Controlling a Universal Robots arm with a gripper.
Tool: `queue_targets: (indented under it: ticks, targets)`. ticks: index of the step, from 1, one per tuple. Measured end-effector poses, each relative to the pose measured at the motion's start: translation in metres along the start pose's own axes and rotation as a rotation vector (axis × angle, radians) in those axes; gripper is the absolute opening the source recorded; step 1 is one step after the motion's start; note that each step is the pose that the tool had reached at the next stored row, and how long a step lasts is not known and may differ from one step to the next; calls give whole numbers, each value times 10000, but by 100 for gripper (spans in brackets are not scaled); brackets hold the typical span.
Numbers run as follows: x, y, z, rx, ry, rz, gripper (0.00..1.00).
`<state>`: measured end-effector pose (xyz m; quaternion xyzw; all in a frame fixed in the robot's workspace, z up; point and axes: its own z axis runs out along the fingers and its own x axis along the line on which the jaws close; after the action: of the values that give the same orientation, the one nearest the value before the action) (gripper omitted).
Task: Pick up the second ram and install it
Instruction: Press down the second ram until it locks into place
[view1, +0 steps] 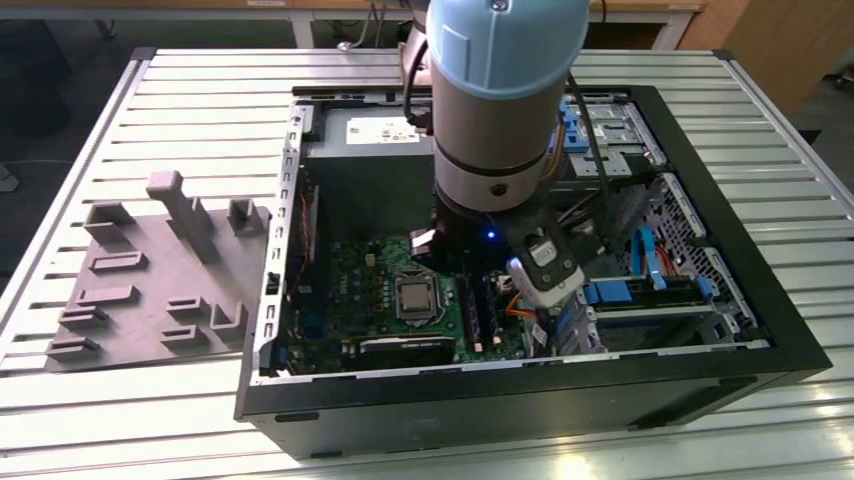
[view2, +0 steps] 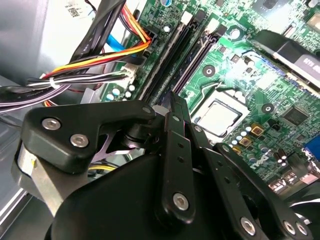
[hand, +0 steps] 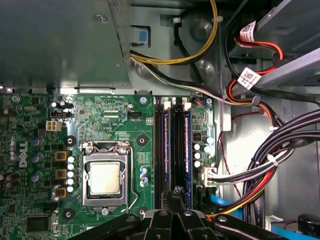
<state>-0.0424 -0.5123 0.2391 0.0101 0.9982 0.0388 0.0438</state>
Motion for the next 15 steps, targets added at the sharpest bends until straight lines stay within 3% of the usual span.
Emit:
queue_targets:
  ticks: [15]
  targets:
    - [-1,-57,-4,0,0,0,11]
